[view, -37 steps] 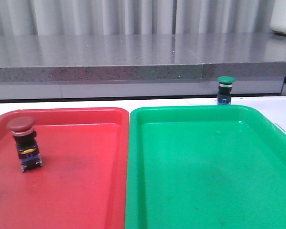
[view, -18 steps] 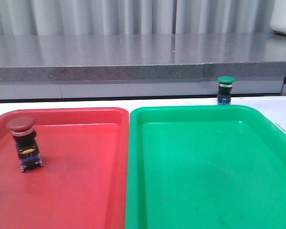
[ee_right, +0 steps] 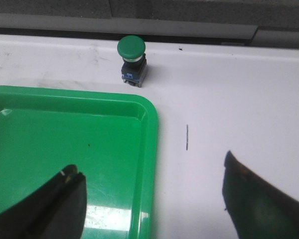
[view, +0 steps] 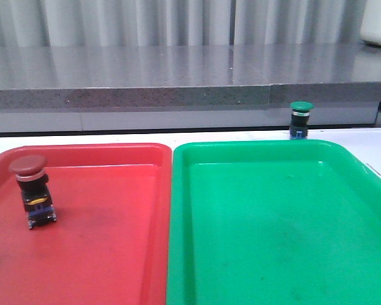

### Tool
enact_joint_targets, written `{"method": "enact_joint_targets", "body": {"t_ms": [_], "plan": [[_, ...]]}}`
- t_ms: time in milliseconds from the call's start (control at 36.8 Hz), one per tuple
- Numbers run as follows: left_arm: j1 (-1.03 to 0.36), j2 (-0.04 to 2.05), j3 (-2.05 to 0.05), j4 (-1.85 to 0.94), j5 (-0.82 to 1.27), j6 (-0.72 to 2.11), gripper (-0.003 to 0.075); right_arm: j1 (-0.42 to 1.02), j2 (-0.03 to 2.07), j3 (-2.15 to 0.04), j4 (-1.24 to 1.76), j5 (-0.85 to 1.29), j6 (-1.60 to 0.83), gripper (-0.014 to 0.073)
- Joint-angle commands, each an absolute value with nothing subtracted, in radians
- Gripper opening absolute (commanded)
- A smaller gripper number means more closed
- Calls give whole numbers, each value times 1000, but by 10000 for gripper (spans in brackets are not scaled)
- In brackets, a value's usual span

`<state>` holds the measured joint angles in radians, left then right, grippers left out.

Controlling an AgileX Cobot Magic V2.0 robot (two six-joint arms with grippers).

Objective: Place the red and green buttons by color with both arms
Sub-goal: 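Reach the right gripper down to the green-capped button and grasp it, then lift the green button with the right gripper over the green tray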

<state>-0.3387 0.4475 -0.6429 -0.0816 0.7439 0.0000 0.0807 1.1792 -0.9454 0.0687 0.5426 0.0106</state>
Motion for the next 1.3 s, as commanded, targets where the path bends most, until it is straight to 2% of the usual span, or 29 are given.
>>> {"method": "enact_joint_targets", "body": {"t_ms": [0,407,788,869,978,1086,1276], "plan": [[-345,453,-668,-86,676,0,493,91,1275,-1053,71,482,0,579],[-345,453,-668,-86,676,0,493,97,1803,-1476,125,472,0,579],[-345,453,-668,-86,676,0,493,109,2087,-1725,152,424,0,576],[-345,453,-668,-86,676,0,493,116,2097,-1731,151,427,0,525],[-345,453,-668,-86,676,0,493,121,2097,-1731,151,430,0,381],[-345,453,-668,-86,676,0,493,121,2094,-1731,151,443,0,285],[-345,453,-668,-86,676,0,493,121,2065,-1731,144,480,0,274]]}}
